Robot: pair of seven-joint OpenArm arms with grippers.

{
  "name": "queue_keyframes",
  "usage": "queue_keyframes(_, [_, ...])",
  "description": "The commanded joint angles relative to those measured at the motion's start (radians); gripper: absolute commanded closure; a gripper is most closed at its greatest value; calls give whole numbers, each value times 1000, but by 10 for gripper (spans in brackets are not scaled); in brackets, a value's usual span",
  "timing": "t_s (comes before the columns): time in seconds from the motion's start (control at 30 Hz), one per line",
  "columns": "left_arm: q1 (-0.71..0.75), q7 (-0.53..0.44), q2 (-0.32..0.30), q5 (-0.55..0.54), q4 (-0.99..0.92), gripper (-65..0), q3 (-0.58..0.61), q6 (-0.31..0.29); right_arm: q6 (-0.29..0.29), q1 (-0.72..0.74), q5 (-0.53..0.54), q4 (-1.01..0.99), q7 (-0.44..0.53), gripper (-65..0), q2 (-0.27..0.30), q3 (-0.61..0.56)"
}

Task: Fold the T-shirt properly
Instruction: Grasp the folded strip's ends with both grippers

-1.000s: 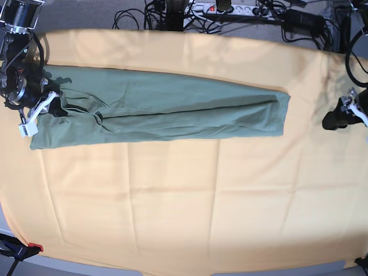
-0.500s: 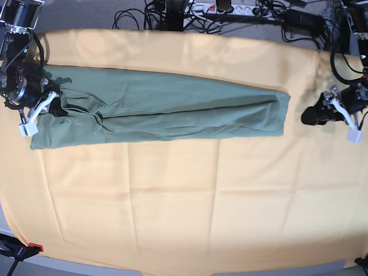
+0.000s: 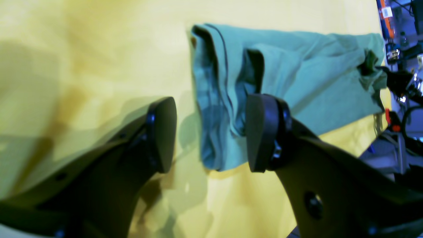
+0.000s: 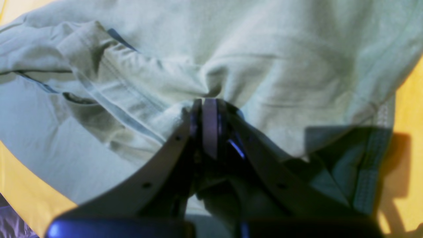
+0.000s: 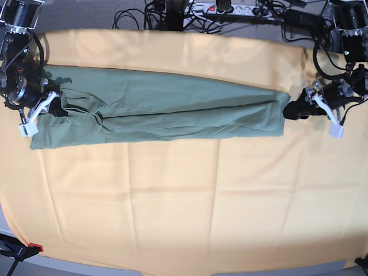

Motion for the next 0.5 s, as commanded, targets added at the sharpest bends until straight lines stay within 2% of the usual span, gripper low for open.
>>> queue_keyframes(0.0, [-14, -22, -18, -10, 12, -345, 3, -6, 5, 6, 3, 11, -5, 0, 17, 7])
queue_keyframes(0.3, [-19, -61, -5, 23, 12, -345, 32, -5, 5, 6, 3, 11, -4, 0, 17, 7])
queue_keyframes(0.4, [-31, -62, 14, 73, 12, -345, 32, 39, 5, 6, 3, 11, -4, 0, 17, 7])
queue_keyframes(0.47, [-34, -64, 25, 75, 12, -345, 32, 47, 5, 6, 3, 11, -5, 0, 17, 7])
